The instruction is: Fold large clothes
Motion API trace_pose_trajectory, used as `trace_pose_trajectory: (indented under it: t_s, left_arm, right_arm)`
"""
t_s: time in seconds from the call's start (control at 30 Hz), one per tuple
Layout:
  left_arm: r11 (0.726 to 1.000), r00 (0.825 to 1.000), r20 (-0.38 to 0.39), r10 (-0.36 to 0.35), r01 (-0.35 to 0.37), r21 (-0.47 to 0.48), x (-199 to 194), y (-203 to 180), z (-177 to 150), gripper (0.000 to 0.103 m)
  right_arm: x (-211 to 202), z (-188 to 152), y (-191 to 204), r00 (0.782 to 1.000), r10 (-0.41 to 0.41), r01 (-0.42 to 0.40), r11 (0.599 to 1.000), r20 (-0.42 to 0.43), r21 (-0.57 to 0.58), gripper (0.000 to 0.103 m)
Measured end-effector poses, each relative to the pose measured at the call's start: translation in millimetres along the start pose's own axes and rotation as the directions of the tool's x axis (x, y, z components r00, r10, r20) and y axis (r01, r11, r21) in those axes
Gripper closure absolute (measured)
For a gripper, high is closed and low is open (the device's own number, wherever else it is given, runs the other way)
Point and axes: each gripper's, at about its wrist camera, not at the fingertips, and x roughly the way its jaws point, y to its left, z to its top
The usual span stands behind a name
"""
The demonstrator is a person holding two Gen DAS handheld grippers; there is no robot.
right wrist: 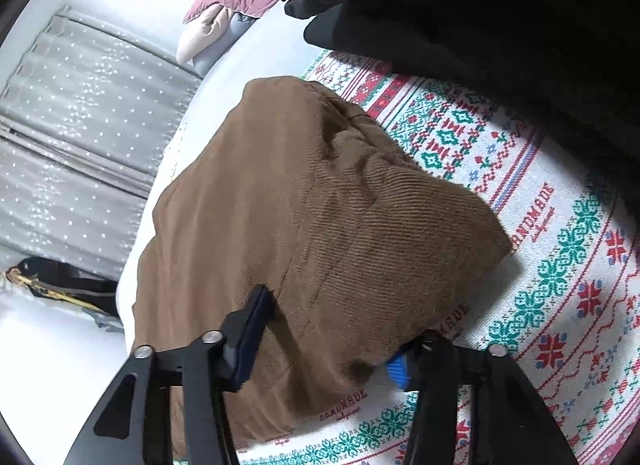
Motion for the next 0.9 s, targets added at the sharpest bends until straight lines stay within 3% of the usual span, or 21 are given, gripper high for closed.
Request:
trace_pose_trajectory:
  t_s: [0.07, 0.17, 0.33, 0.43, 0.57, 0.73, 0.8, 0.9]
  left_arm:
    - [1.0, 1.0, -0.001, 0.0, 0.0, -0.001, -0.2, 0.0, 0.2, 0.015]
    - [1.0, 1.0, -0.002, 0.003, -0.003, 0.0, -0.2, -0.7, 0.5, 0.015]
    - [1.0, 1.0, -0.005, -0.006, 0.006, 0.0, -0.4, -0.3, 0.8, 0.015]
    - [0.999, 0.999, -0.006, -0.05, 0.05, -0.016, -4.9, 7.0, 3.4, 0.015]
    - [0.981, 0.989, 0.01, -0.15, 0.15, -0.121, -12.5, 37.3, 8.4, 0.015]
    - [0.934, 0.954, 0.013, -0.298, 0.294, -0.202, -4.8, 62.5, 6.5, 0.015]
    - [0.9, 0.933, 0.029, -0.359, 0.354, -0.253, -4.8, 72.7, 6.5, 0.015]
    - [0.824, 0.886, 0.058, -0.46, 0.451, -0.342, -0.8, 91.1, 5.5, 0.015]
  right_arm:
    - [-4.5, -0.6, 6.3, 1.0, -0.013, 0.013, 0.999, 0.02, -0.031, 0.067]
    - [-20.1, -5.9, 33.5, 0.995, -0.034, 0.049, 0.985, 0.098, -0.165, 0.077]
    - [-29.5, -13.3, 62.0, 0.983, -0.061, 0.111, 0.948, 0.172, -0.298, 0.08]
    - [-26.1, -8.2, 55.8, 0.987, -0.054, 0.094, 0.958, 0.151, -0.272, 0.08]
    - [-22.1, 2.2, 34.2, 0.996, -0.007, 0.021, 0.987, 0.092, -0.16, 0.08]
    - [-26.7, 0.7, 43.7, 0.994, -0.004, 0.025, 0.982, 0.111, -0.186, 0.08]
    - [-27.6, 0.0, 43.1, 0.994, -0.001, 0.022, 0.983, 0.113, -0.181, 0.08]
    - [-22.5, 0.6, 32.8, 0.995, -0.007, 0.022, 0.988, 0.095, -0.151, 0.08]
